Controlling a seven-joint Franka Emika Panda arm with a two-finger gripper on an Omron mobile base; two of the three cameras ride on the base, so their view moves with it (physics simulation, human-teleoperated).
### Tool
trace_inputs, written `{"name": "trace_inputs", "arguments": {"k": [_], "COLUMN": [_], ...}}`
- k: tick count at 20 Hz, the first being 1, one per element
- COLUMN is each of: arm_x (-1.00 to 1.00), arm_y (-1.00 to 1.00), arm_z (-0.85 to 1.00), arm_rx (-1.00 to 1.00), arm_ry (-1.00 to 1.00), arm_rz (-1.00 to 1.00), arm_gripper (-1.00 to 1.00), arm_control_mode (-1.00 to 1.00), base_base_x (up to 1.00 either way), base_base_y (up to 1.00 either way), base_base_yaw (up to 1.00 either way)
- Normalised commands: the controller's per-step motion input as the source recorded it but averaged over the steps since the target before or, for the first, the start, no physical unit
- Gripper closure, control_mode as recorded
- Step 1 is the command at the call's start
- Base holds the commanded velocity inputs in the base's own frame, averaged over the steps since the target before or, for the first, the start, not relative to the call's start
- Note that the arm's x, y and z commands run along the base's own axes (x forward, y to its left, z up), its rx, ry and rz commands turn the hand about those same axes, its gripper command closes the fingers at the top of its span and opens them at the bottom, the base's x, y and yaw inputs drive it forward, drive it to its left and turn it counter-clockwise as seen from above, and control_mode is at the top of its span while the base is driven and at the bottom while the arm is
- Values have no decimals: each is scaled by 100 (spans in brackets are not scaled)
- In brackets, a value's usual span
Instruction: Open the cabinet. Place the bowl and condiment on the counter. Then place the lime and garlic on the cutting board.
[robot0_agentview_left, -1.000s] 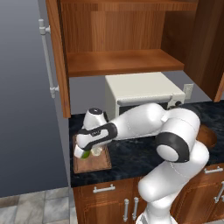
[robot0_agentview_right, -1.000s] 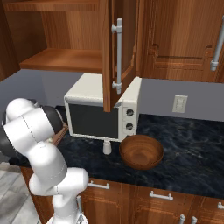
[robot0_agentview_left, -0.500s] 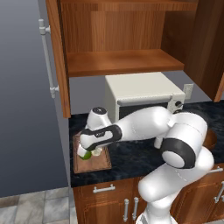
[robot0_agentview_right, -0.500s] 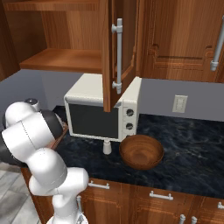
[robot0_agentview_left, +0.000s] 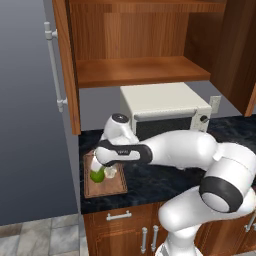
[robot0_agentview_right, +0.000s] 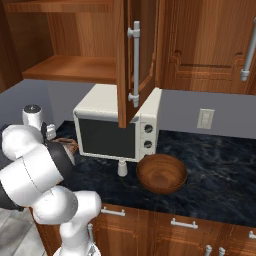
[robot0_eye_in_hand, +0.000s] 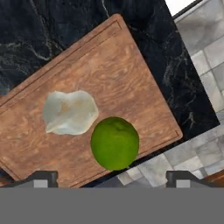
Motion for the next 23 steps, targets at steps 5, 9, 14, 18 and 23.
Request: {"name": "trace_inputs", "arguments": {"k": [5,9,14,18,23], "arm_x": [-53,-53,-38,-46,-34], "arm_y": [-21,-37,-53,-61,-52], "arm_z": [70,82,81,62,33], "arm_rx": [0,0,0,0,1], "arm_ry": [-7,-13,-10,-14,-13], "arm_rz": [0,-5,-13,-17,-18], "arm_gripper": [-100,-100,-100,-100,-100], "arm_control_mode": [-100,-100,-100,-100,-100], "base_base_x": [0,0,0,0,0], "base_base_y": [0,0,0,0,0], "base_base_yaw": [0,0,0,0,0]}}
